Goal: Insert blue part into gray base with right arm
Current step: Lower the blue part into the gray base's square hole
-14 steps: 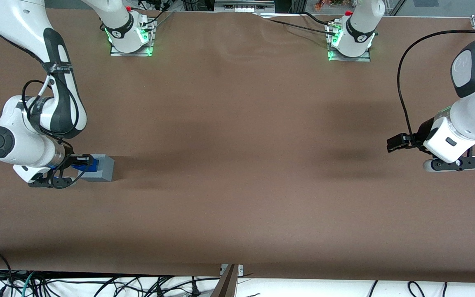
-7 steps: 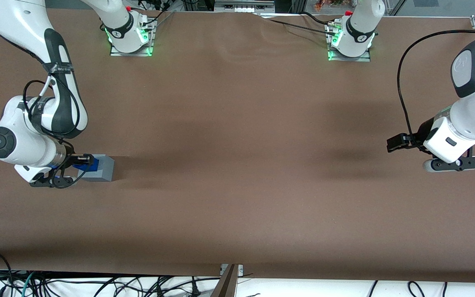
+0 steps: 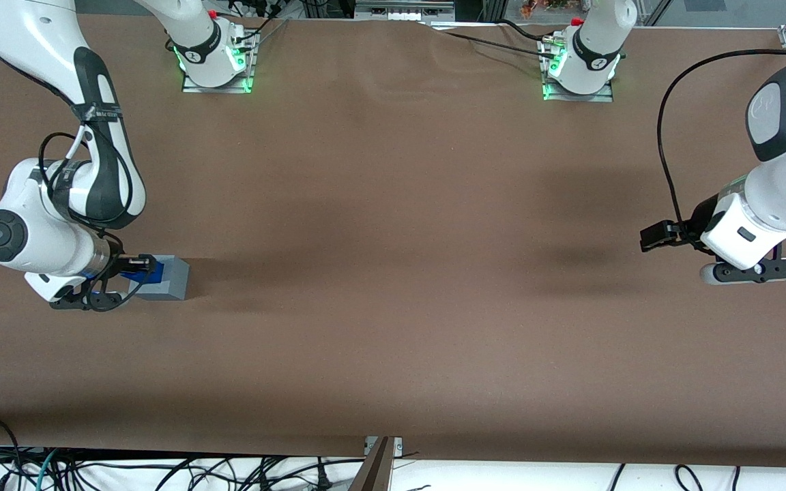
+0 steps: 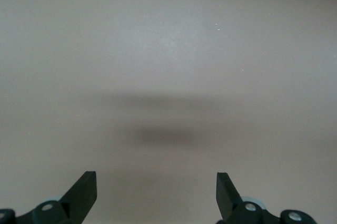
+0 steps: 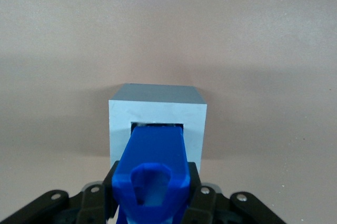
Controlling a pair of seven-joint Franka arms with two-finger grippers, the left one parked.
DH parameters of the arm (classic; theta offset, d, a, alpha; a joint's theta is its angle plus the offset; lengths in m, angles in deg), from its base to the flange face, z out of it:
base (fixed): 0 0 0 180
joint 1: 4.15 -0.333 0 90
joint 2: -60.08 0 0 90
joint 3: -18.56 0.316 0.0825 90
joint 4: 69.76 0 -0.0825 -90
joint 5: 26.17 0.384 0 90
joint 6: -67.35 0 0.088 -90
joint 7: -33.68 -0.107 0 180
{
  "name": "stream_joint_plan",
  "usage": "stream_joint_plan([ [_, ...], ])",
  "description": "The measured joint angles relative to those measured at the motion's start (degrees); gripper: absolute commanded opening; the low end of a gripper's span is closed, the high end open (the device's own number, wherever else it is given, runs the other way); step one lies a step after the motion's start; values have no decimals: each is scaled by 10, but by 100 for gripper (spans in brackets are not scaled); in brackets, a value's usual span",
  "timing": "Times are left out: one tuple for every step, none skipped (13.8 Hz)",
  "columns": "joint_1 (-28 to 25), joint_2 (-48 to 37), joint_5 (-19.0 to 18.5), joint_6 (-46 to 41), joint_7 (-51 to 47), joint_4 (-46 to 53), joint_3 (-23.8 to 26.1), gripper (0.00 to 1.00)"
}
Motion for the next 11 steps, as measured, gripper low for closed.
stream_joint_plan([
  [0, 0, 0, 0, 0, 0, 0, 7],
  [-1, 0, 0, 1, 0, 0, 0, 7],
  [-1, 0, 0, 1, 0, 0, 1, 7],
  [-1, 0, 0, 1, 0, 0, 1, 7],
  [-1, 0, 0, 1, 0, 0, 1, 7],
  [-1, 0, 0, 1, 0, 0, 1, 7],
  [-1, 0, 0, 2, 0, 0, 1, 7],
  [-1, 0, 0, 3, 0, -1, 1, 7],
  [-1, 0, 0, 4, 0, -1, 1, 7],
  [-1, 0, 0, 5, 0, -2, 1, 7],
  [-1, 1, 0, 6, 0, -2, 1, 7],
])
